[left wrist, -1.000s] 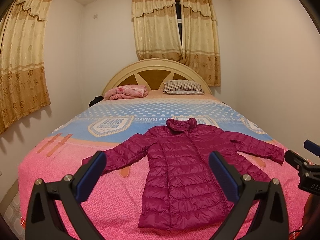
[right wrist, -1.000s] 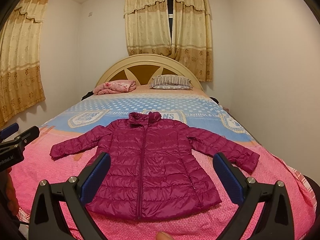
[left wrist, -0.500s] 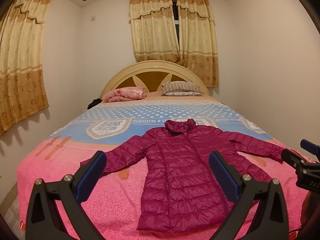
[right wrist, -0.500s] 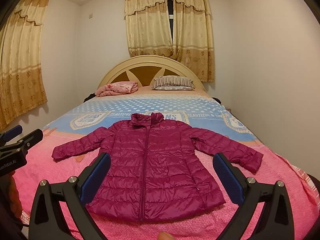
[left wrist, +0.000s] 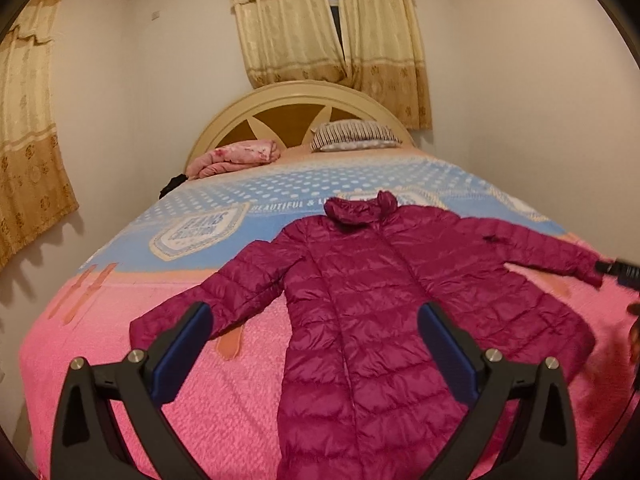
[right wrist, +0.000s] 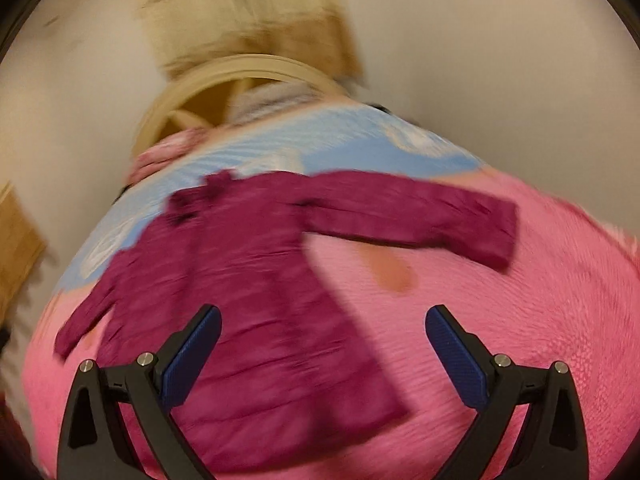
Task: Fold large clothes
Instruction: 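Grasp the jacket sleeve cuff with the right tool and lift it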
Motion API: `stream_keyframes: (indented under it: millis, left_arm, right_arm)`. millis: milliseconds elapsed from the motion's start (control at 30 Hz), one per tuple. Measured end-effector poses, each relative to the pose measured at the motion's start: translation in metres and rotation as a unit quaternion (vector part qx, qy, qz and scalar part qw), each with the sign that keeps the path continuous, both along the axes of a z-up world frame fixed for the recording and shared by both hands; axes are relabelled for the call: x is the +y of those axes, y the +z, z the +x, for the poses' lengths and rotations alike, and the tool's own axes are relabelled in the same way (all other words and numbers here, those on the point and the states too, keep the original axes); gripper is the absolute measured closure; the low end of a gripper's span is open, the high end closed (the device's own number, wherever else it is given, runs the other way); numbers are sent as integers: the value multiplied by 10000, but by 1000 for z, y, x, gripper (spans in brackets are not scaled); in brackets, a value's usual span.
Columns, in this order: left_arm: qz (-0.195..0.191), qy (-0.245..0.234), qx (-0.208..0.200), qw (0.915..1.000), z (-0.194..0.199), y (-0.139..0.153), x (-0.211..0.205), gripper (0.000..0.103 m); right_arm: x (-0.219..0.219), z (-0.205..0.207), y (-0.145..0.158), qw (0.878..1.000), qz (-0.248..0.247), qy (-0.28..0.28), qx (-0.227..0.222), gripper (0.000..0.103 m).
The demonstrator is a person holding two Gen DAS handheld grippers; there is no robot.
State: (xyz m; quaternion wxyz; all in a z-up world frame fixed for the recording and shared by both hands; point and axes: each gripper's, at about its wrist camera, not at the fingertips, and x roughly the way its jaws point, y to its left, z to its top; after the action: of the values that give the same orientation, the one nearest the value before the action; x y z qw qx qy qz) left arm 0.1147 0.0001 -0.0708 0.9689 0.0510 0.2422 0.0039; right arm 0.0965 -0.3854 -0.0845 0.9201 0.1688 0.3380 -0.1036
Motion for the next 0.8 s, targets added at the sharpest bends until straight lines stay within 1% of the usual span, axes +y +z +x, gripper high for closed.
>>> stream_keyframes:
  millis: [67, 167, 267, 333, 400, 467, 533, 567, 600, 633, 700, 733, 800]
  left_arm:
    - [16, -49, 7, 10000, 14, -5, -3, 0]
    - [161, -71, 27, 9998, 35, -12, -9, 0]
    - [146, -135, 135, 9997, 55, -19, -13, 0]
    - [156, -187, 223, 9995, 63, -24, -16, 0]
    - [167, -219, 279, 9992, 68, -27, -20, 0]
    - [170, -263, 312, 9990, 72, -30, -21, 0]
    - [184, -290, 363, 9988, 74, -34, -22, 0]
    - [184, -293, 383, 9987, 76, -35, -22, 0]
    - [164, -298, 426, 9985, 77, -37, -21, 0]
    - [142, -296, 454, 9984, 78, -39, -21, 0]
    - [110, -292, 497, 9983, 81, -41, -19, 0]
    - [112, -290, 504, 9982, 82, -41, -18, 0]
    - [114, -272, 496, 9983, 83, -40, -17, 0]
  right_arm:
    - [-29, 13, -6, 9995, 9, -312, 108, 1]
    - [-69, 36, -13, 9973, 184, -676, 226, 2]
    - [-98, 60, -21, 9938, 362, -1000, 320, 7]
    - [-115, 76, -32, 9910, 428, -1173, 475, 21]
    - [-129, 87, -46, 9878, 501, -1333, 625, 28]
    - [-140, 94, -58, 9849, 454, -1492, 755, 35]
    - [-146, 100, -67, 9839, 379, -1513, 871, 51]
    - [-146, 102, -69, 9844, 306, -1472, 912, 57]
    - [-147, 102, -69, 9848, 209, -1451, 933, 69]
    - [-148, 101, -68, 9853, 166, -1427, 921, 78]
    - [-150, 99, -66, 9865, 169, -1363, 895, 86]
    - [-153, 97, -63, 9872, 153, -1333, 861, 94]
    - [-155, 95, -57, 9877, 55, -1325, 831, 100]
